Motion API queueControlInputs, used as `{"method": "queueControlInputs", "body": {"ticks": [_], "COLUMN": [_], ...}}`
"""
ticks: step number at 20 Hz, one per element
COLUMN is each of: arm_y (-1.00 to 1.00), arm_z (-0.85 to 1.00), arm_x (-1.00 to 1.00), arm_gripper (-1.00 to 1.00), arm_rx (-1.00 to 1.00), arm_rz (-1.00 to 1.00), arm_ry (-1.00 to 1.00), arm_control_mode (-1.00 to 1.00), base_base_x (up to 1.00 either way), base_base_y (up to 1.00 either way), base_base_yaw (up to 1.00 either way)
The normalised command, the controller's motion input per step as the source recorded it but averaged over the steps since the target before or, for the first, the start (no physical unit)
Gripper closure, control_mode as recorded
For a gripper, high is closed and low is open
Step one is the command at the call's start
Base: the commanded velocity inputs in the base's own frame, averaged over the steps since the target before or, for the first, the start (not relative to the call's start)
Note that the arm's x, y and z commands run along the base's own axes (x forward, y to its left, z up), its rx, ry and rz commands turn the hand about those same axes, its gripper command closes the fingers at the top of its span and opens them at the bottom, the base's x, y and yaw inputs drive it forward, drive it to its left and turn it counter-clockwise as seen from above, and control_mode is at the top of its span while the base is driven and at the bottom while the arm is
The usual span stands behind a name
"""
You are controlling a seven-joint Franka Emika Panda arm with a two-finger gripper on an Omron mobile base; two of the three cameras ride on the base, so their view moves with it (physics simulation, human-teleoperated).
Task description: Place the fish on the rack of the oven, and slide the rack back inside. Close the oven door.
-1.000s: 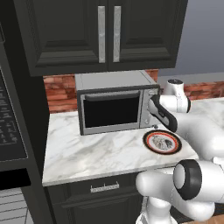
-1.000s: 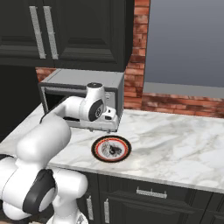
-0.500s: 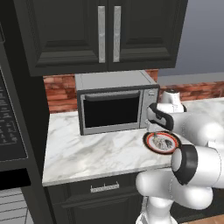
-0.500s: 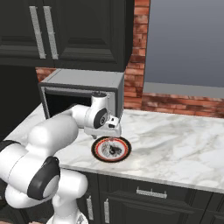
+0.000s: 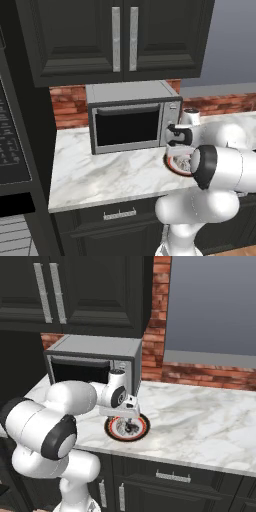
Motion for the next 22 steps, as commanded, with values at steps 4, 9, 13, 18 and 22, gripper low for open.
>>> {"method": "queueControlInputs", "body": {"ticks": [4, 9, 13, 18, 22], "arm_y": [-0.03, 0.00, 0.00, 0.00, 0.00], "arm_z": [-0.40, -0.37, -0.36, -0.14, 0.27], "arm_x": [0.07, 0.00, 0.00, -0.01, -0.26], "arm_gripper": [-1.00, -1.00, 1.00, 1.00, 1.00], "arm_rx": [0.00, 0.00, 0.00, 0.01, 0.08], "arm_rz": [0.00, 0.00, 0.00, 0.00, 0.00], "arm_ry": [0.05, 0.04, 0.06, 0.00, -0.14], "arm_control_mode": [-1.00, -1.00, -1.00, -1.00, -1.00], "base_base_x": [0.00, 0.00, 0.00, 0.00, 0.00], "base_base_y": [0.00, 0.00, 0.00, 0.00, 0.00], "base_base_yaw": [0.00, 0.00, 0.00, 0.00, 0.00]}}
